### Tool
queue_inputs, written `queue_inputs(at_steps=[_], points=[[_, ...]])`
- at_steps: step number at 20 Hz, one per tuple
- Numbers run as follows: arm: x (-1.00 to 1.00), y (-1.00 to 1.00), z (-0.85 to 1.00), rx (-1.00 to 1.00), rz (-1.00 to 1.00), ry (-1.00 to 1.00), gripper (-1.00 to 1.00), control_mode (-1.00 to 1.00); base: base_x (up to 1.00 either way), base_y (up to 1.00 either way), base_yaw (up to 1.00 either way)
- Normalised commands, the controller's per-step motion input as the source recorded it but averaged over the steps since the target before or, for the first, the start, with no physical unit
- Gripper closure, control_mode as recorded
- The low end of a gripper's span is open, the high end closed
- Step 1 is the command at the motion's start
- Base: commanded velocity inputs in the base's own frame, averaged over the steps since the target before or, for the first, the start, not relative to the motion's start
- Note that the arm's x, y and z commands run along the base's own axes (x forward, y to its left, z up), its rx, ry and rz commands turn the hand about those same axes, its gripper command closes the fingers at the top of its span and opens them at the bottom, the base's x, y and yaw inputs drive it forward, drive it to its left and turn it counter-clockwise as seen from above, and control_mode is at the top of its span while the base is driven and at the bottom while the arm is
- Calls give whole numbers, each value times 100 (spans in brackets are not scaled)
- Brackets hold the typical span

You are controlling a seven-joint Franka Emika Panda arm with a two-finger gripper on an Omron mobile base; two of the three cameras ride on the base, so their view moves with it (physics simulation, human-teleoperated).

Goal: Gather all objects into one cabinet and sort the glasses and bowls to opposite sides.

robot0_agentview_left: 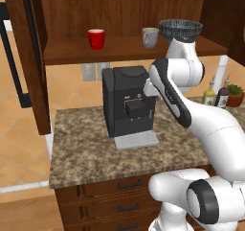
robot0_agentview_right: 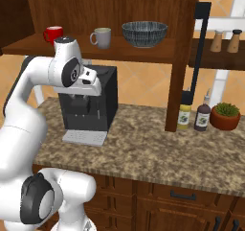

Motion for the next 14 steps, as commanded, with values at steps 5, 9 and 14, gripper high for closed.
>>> queue_inputs(at_steps=[5, 9, 14], points=[[-37, 0, 0, 0, 0, -8, -100, -100, 0, 0, 0], [-85, 0, 5, 0, 0, -29, -100, -100, 0, 0, 0], [-65, -13, 25, 8, -1, -29, -100, -100, 0, 0, 0]])
